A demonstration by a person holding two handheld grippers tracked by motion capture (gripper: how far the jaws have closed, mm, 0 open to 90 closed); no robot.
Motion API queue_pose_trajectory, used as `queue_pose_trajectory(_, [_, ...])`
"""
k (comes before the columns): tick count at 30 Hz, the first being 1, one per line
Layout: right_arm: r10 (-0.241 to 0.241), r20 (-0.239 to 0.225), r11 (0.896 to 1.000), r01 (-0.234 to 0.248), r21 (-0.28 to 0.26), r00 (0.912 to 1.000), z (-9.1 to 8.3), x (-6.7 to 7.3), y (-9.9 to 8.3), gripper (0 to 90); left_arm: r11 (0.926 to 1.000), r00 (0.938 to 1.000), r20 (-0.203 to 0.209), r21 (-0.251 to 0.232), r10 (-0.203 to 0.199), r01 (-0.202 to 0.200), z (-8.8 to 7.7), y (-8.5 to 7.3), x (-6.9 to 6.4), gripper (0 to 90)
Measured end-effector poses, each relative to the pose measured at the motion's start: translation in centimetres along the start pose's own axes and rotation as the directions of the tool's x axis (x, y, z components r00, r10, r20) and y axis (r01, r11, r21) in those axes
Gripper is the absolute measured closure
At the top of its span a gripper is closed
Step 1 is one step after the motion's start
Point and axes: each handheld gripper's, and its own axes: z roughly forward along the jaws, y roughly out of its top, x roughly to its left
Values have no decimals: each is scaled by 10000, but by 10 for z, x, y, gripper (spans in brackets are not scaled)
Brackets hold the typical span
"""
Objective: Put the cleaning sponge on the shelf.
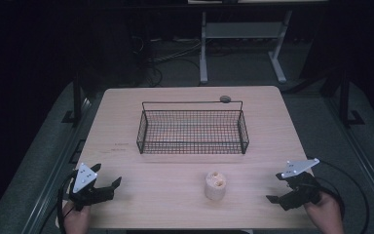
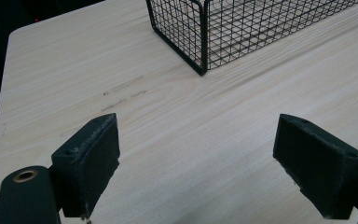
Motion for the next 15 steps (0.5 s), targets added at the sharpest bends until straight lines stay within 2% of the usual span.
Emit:
queue_pose_trajectory(5, [-313,-57,9995,314,86,9995,0,4,10,145,10000,10000,-9,51,33,-33,1,0,-1,137])
queue_pose_trajectory(8, [-581,-297,9983,582,23,9979,-1,9,18,145,10000,10000,-8,27,18,-18,1,1,-1,137])
queue_pose_trajectory(11, [-757,-254,9970,761,118,9968,1,14,26,145,10000,10000,-12,-7,40,-40,0,1,0,137])
queue_pose_trajectory(15, [-1043,-569,9939,1061,290,9929,5,18,34,144,10000,10000,9,-21,7,-7,0,0,0,137])
